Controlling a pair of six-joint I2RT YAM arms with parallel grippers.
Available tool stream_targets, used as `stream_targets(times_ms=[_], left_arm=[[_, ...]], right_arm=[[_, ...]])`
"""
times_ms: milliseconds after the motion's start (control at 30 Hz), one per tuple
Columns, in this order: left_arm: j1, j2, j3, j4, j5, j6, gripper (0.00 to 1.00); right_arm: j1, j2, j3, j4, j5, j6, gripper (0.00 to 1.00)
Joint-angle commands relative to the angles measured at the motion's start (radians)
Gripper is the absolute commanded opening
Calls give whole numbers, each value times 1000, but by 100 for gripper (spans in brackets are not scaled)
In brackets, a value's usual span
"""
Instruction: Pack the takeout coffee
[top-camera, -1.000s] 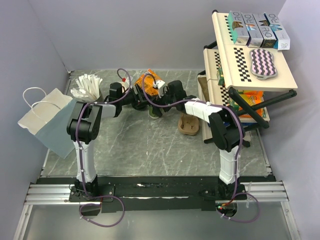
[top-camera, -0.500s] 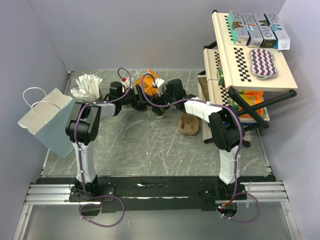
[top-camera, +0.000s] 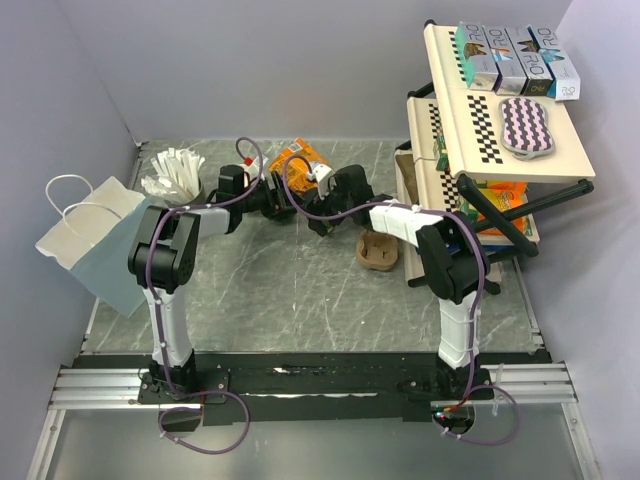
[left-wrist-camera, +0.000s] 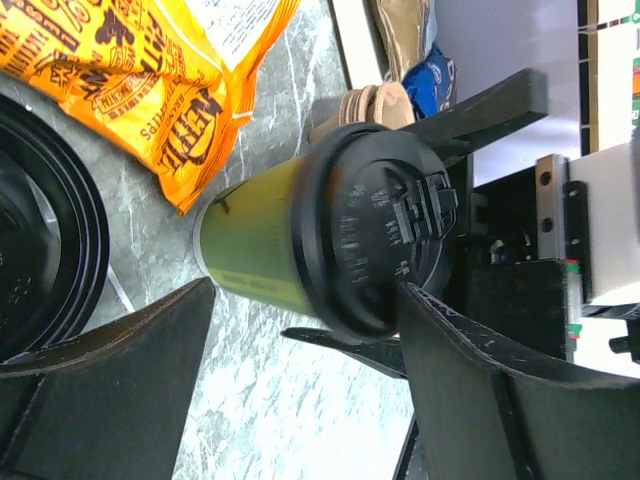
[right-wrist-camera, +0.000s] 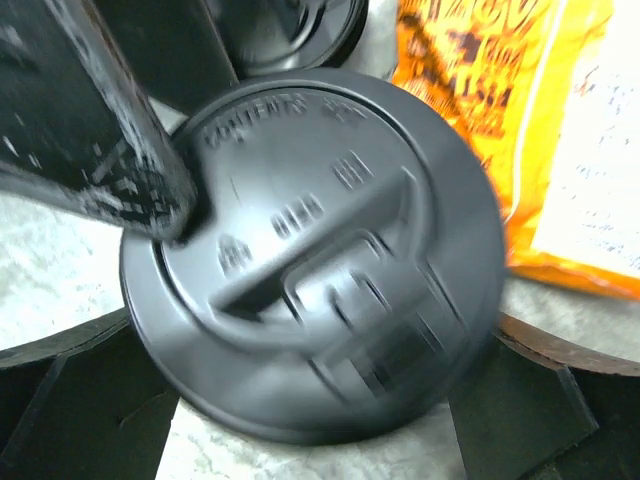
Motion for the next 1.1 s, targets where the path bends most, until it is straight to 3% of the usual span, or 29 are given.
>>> stream_targets(times_ms=[0, 300, 600, 1067], left_arm=[[-5, -55, -11, 14, 20, 14, 80], [-5, -64, -9, 9, 23, 18, 82], [-5, -119, 3, -95, -3, 89, 85], [-5, -162, -29, -166, 21, 135, 85]], right_arm=[[-6, -75, -20, 12, 4, 10, 100], [-16, -107, -9, -39, 7, 30, 100], [-38, -157, 15, -127, -53, 27, 100], [-50, -139, 0, -115, -71, 42, 97]])
